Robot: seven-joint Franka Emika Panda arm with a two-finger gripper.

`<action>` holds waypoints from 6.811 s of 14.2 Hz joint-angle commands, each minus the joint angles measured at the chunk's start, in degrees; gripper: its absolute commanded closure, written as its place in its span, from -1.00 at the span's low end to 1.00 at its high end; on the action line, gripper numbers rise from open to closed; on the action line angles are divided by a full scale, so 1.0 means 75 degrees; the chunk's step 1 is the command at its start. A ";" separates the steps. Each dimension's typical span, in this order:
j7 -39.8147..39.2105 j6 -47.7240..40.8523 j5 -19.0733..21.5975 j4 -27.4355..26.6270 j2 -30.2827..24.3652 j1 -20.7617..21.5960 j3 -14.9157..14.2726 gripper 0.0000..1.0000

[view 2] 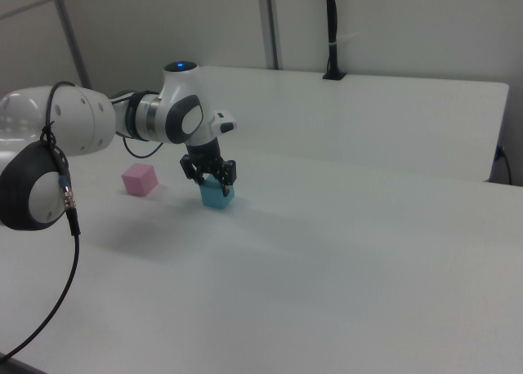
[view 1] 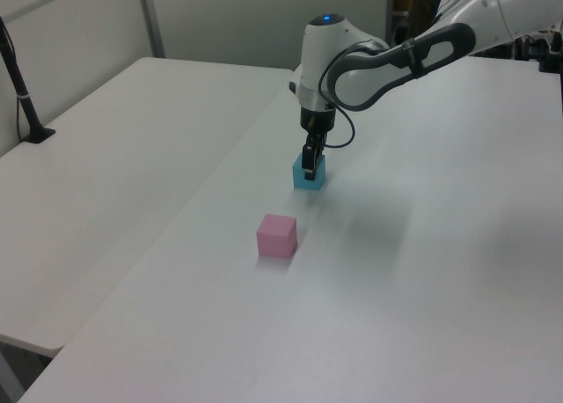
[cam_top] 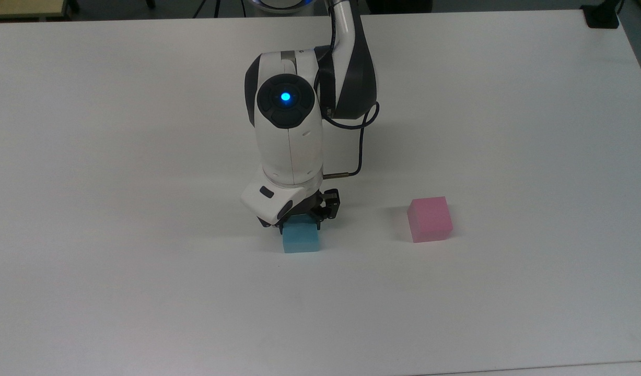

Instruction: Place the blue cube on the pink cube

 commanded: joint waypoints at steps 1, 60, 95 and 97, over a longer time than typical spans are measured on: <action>0.0102 0.0067 0.0078 0.0096 0.0042 0.0119 -0.0133 0.06; 0.1014 -0.2077 0.0453 0.0107 -0.2373 0.2168 -0.0614 -0.07; 0.2867 -0.0610 -0.0075 0.0189 -0.1538 0.3084 -0.0895 -1.00; 0.2867 -0.1219 -0.0086 0.0189 -0.2100 0.2874 -0.0953 -1.00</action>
